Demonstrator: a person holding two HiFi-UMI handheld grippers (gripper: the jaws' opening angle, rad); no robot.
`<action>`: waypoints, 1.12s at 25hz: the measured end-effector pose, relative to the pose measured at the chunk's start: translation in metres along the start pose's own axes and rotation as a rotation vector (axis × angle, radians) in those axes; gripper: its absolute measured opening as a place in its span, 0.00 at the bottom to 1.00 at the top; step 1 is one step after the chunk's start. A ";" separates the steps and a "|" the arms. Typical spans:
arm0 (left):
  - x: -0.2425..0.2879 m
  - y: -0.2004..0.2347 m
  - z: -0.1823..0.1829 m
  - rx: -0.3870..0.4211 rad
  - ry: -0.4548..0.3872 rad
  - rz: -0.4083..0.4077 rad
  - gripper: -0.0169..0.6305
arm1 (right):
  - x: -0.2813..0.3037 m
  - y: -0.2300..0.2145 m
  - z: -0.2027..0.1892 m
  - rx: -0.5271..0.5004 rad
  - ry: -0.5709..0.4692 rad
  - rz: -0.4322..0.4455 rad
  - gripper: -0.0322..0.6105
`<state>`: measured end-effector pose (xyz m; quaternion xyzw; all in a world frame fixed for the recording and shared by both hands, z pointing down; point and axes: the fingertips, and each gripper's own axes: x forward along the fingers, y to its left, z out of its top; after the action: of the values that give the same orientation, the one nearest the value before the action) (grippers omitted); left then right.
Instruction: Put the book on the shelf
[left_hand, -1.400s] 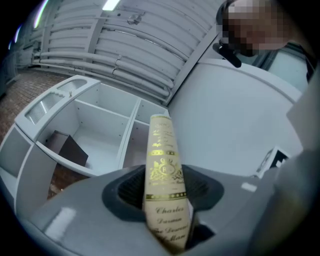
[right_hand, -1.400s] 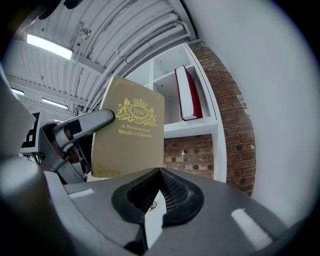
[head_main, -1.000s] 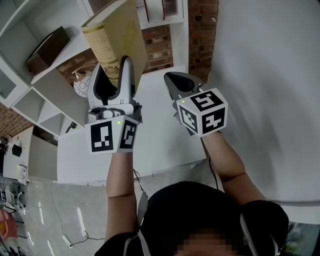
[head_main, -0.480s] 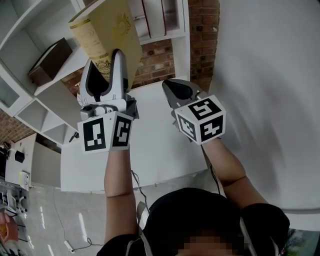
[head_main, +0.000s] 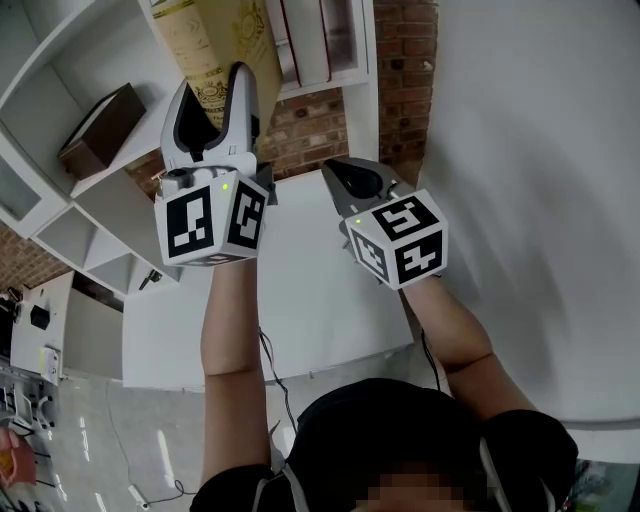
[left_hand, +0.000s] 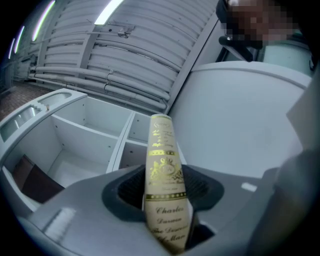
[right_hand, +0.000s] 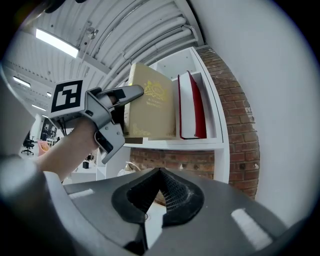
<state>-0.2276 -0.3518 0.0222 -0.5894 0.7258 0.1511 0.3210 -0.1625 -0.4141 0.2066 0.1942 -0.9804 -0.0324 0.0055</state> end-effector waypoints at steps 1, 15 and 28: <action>0.004 0.000 -0.002 0.006 0.002 -0.001 0.34 | 0.000 -0.002 -0.001 -0.003 0.003 -0.004 0.04; 0.045 -0.002 -0.033 -0.030 0.065 0.029 0.35 | 0.010 -0.011 -0.005 -0.013 0.033 -0.019 0.04; 0.055 -0.005 -0.039 -0.037 0.068 0.031 0.34 | 0.016 -0.014 0.011 -0.008 0.002 -0.031 0.04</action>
<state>-0.2396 -0.4176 0.0167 -0.5885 0.7425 0.1494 0.2830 -0.1724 -0.4324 0.1946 0.2094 -0.9771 -0.0362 0.0068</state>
